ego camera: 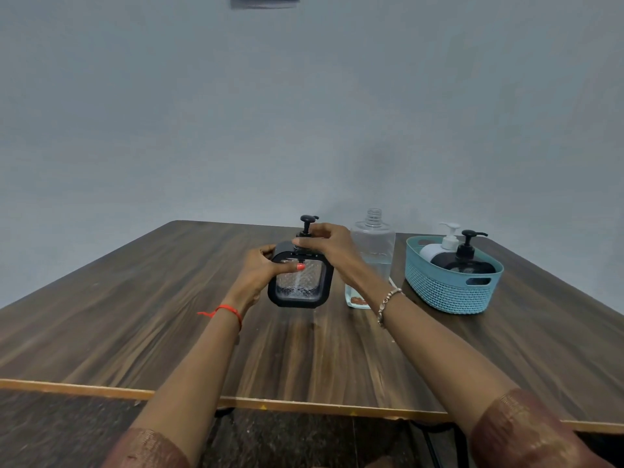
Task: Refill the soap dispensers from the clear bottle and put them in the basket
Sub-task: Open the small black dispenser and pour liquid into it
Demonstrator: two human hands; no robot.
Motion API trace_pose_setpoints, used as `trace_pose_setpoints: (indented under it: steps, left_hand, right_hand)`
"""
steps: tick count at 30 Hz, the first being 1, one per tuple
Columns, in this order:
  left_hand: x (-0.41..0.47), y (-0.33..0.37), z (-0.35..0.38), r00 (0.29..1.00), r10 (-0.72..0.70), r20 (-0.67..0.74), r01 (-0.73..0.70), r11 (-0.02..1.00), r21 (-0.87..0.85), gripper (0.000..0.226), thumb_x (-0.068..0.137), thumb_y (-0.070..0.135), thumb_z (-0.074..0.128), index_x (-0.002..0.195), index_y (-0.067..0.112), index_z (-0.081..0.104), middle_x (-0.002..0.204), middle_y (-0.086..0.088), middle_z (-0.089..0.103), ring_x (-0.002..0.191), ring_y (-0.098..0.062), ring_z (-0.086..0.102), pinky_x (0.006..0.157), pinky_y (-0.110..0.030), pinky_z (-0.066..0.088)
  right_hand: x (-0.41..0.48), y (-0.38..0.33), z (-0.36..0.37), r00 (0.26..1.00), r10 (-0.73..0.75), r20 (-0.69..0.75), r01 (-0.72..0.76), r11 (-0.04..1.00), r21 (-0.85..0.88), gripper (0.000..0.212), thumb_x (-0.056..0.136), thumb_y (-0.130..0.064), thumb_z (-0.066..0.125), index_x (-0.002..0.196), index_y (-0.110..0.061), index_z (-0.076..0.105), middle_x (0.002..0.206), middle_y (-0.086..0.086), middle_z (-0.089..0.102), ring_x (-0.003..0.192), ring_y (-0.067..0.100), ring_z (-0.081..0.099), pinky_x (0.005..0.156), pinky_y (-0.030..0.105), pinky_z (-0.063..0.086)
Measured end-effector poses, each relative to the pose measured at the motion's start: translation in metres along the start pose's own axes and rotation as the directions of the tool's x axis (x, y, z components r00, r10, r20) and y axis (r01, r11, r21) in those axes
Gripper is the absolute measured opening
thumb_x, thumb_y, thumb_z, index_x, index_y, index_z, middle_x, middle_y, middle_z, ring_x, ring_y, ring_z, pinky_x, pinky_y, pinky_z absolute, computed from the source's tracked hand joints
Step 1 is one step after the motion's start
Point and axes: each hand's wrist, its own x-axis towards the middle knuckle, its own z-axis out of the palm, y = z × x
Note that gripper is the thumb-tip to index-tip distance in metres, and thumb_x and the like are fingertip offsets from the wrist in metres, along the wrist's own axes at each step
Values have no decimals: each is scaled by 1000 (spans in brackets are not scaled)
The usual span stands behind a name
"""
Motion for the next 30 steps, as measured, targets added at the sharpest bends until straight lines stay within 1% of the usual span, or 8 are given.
trace_pose_setpoints:
  steps: [3, 7, 16, 21, 24, 26, 28, 30]
  left_hand:
    - [-2, 1, 2, 1000, 6, 1, -6, 1000, 12, 48, 61, 1, 82, 106, -1, 64, 95, -12, 70, 82, -19, 68, 63, -17, 53]
    - [-2, -1, 0, 1000, -2, -9, 2, 1000, -15, 48, 60, 0, 82, 105, -1, 65, 93, -11, 70, 82, -20, 67, 67, -21, 53]
    - [1, 6, -10, 1000, -19, 18, 20, 999, -46, 42, 60, -2, 80, 99, 6, 67, 89, -6, 73, 81, -17, 69, 74, -26, 55]
    - [-2, 6, -17, 996, -46, 81, 47, 999, -12, 36, 62, -6, 77, 94, 10, 69, 79, 3, 75, 77, -14, 69, 70, -22, 56]
    - [-3, 4, -22, 997, -69, 29, 69, 998, -9, 36, 61, -5, 78, 92, 11, 68, 81, 0, 74, 78, -16, 68, 67, -23, 57]
    - [-5, 3, -25, 996, -81, -30, 81, 997, 6, 36, 60, -3, 81, 91, 9, 67, 83, -4, 72, 75, -16, 68, 64, -22, 56]
    - [-5, 3, -26, 987, -89, -134, 88, 996, -8, 32, 61, -5, 80, 82, 11, 62, 69, 4, 71, 61, -6, 67, 53, -15, 52]
    - [-6, 3, -28, 966, -78, -245, 70, 997, -40, 33, 63, -7, 79, 75, 15, 56, 58, 8, 67, 48, 2, 62, 45, -11, 48]
  right_hand:
    - [-2, -2, 5, 999, -37, -30, 31, 984, -176, 37, 67, -24, 82, 94, -4, 66, 83, -1, 65, 72, 10, 60, 70, 23, 47]
    - [1, -3, 4, 1000, -4, -29, 2, 997, -77, 26, 72, -9, 77, 95, 0, 70, 84, 10, 69, 64, 11, 62, 63, 19, 50]
    - [12, -7, -2, 992, -18, 126, 12, 999, 53, 34, 84, 13, 52, 117, 5, 59, 113, 21, 64, 101, 25, 61, 99, 38, 47]
    - [19, -14, -14, 977, -108, 182, 66, 973, 221, 34, 88, 10, 47, 122, 10, 52, 114, 14, 62, 109, 19, 57, 100, 25, 40]
    - [21, -18, -21, 984, -151, 96, 124, 962, 244, 29, 88, 6, 51, 115, 0, 61, 91, -2, 72, 104, 16, 60, 81, 24, 42]
    - [23, -18, -24, 986, -164, -42, 169, 949, 267, 26, 87, 1, 56, 104, -16, 66, 91, -8, 72, 108, 19, 59, 71, 30, 36]
    - [20, -16, -28, 969, -191, -155, 230, 929, 289, 28, 86, 2, 58, 100, -23, 64, 99, -1, 68, 106, 20, 58, 71, 27, 40]
    - [12, -6, -33, 949, -274, -155, 297, 942, 157, 32, 84, 4, 61, 102, -22, 63, 102, 1, 66, 100, 12, 59, 79, 19, 46]
